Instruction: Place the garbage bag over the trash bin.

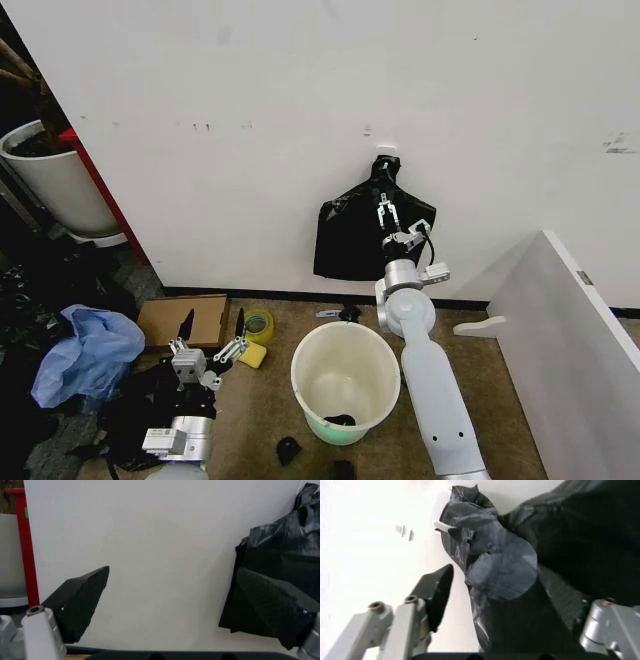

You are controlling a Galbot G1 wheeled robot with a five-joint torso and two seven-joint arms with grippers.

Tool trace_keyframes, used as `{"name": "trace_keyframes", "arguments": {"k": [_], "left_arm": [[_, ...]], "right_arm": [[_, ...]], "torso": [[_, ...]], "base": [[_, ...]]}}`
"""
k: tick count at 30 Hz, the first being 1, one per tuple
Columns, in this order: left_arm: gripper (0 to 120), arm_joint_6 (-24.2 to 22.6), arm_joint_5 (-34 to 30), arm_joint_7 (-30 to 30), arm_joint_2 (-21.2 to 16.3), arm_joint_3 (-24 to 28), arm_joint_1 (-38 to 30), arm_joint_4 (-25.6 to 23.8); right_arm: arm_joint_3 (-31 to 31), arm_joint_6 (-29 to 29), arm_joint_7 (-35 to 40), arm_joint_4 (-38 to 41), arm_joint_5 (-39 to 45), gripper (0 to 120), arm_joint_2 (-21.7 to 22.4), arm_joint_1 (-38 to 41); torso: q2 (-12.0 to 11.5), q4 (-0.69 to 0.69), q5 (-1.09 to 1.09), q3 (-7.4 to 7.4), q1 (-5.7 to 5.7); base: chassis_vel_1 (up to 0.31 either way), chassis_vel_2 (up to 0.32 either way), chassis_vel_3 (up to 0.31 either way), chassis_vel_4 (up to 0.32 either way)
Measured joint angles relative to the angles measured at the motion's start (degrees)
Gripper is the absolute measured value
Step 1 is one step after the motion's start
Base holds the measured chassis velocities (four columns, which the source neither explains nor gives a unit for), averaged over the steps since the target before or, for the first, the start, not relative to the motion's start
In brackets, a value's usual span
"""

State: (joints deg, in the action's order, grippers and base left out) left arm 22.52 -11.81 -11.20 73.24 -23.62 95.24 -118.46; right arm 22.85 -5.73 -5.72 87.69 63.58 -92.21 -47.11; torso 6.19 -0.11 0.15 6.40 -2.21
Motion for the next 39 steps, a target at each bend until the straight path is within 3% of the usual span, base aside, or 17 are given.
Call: {"name": "trace_keyframes", "arguments": {"k": [5,10,20,39], "left_arm": [[100,0.0,-0.1,-0.4,-0.3,0.0,-0.4,0.7],[100,0.1,-0.3,-0.8,-0.6,0.1,-0.9,1.7],[100,0.3,-0.9,-1.8,-1.7,-0.3,-1.1,1.8],[100,0.8,-1.5,-2.3,-2.0,0.2,-2.2,3.1]], "right_arm": [[0.3,-0.3,-0.3,-1.6,-0.5,55,0.0,1.4],[0.4,-0.8,-1.2,-2.9,-1.5,32,0.0,2.0],[0.4,-1.8,-2.1,-3.7,-4.0,0,0.1,2.3],[-0.3,-3.9,-5.3,2.5,-6.4,0,0.1,-7.2]], "torso": [[0.0,0.00,0.00,0.00,0.00],[0.0,0.00,0.00,0.00,0.00],[0.0,0.00,0.00,0.00,0.00],[0.0,-0.01,0.00,0.00,0.00]], "base": [[0.000,0.000,0.000,0.000],[0.000,0.000,0.000,0.000],[0.000,0.000,0.000,0.000],[0.000,0.000,0.000,0.000]]}}
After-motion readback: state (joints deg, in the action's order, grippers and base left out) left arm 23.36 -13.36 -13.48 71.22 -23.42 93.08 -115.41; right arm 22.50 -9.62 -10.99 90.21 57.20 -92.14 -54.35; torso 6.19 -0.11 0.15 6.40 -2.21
